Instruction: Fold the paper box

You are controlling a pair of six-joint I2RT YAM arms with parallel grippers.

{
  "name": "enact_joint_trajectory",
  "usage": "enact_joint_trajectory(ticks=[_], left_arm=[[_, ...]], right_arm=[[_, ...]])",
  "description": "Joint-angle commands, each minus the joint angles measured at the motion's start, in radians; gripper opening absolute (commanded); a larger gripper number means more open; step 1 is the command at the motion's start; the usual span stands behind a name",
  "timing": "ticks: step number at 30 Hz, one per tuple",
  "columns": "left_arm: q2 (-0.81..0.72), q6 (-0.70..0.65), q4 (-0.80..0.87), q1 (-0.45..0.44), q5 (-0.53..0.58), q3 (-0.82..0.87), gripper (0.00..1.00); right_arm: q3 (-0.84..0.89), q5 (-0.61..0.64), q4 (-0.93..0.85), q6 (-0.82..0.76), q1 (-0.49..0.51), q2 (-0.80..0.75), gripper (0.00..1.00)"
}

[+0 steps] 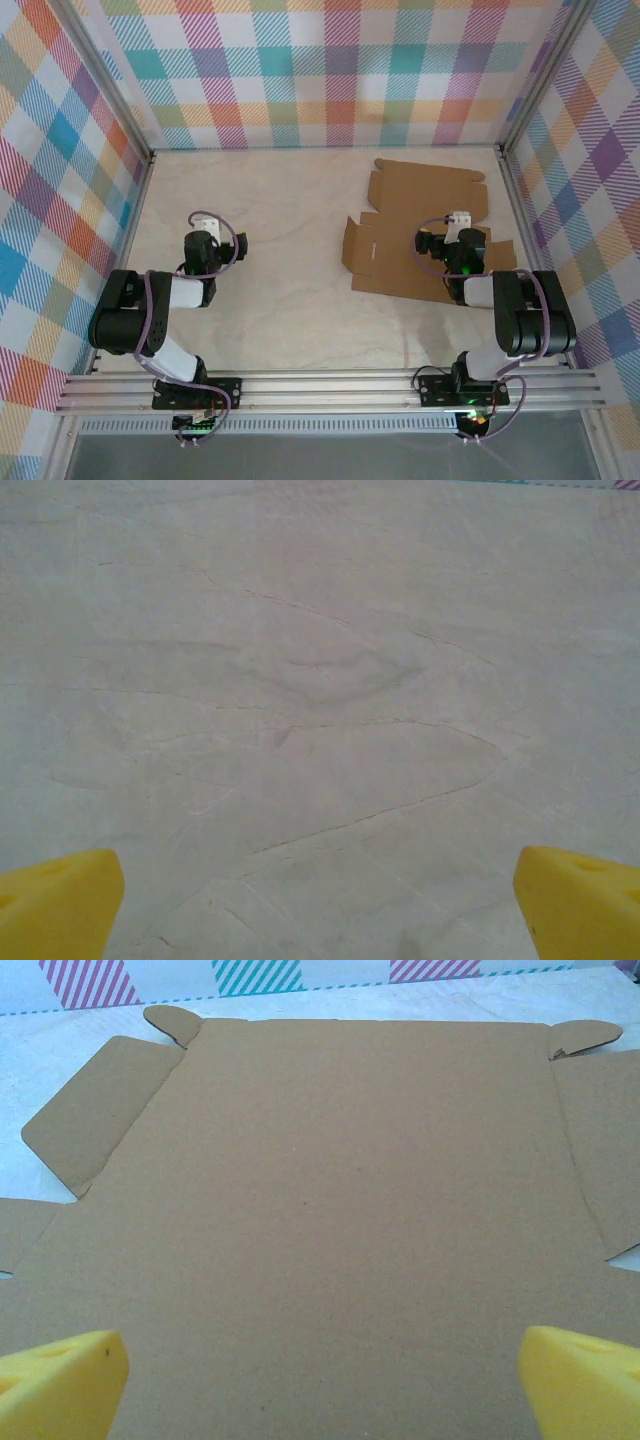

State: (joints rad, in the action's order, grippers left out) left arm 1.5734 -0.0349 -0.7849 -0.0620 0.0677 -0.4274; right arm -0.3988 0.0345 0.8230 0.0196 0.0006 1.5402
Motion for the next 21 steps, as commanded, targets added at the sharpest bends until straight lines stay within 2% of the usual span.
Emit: enact_joint_trajectory(ticks=[1,19,21], left_arm=[[-0.008,-0.003,-0.007,-0.001,-0.012,0.000,1.00],[-0.013,-0.003,-0.013,-0.001,-0.010,0.004,1.00],[-0.043,-0.003,0.053,-0.006,0.006,-0.021,1.00]], right_arm=[[0.005,0.007,0.038,0.016,0.003,-0.008,1.00],[0.004,0.005,0.036,0.016,0.003,-0.008,1.00],[0.008,0.001,0.041,0.015,0.004,-0.010,1.00]])
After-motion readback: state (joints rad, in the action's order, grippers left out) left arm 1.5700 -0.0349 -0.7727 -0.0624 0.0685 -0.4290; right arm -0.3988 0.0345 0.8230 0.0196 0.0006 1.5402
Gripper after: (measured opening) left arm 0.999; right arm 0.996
